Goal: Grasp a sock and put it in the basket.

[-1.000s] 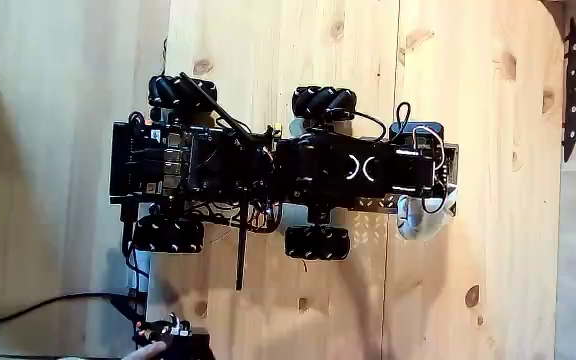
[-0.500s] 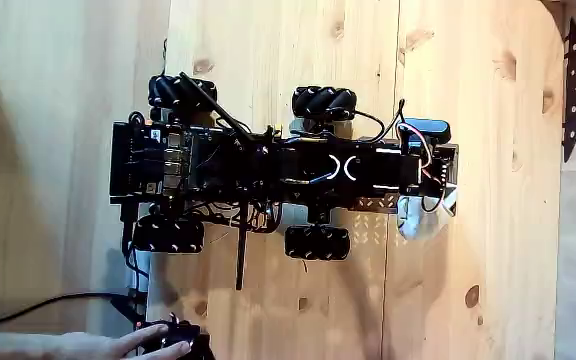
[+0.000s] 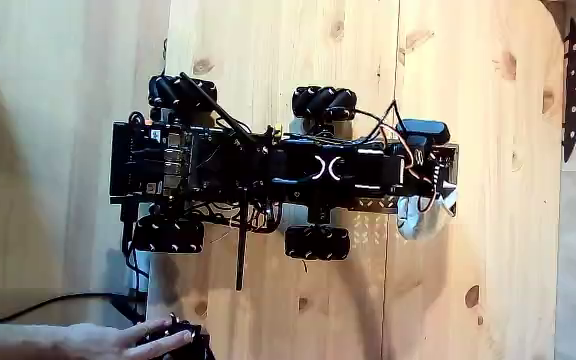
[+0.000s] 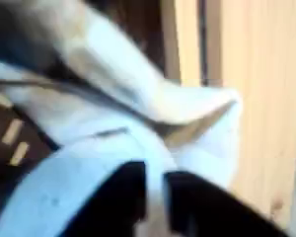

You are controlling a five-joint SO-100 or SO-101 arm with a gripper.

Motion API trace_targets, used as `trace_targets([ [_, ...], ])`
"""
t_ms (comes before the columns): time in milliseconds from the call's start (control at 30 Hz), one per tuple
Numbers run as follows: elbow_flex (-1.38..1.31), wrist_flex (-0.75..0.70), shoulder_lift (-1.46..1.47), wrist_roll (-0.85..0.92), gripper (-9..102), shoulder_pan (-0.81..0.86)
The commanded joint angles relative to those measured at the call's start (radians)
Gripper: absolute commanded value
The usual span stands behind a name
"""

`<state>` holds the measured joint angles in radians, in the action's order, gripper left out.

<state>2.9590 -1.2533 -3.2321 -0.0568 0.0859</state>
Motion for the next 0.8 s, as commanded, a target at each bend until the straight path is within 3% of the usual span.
trace_targets([
  [0, 0.005, -0.141, -0.014, -0.015, 0, 0.012],
  [767, 0.005, -0.143, -0.015, -0.005, 0, -0.020],
])
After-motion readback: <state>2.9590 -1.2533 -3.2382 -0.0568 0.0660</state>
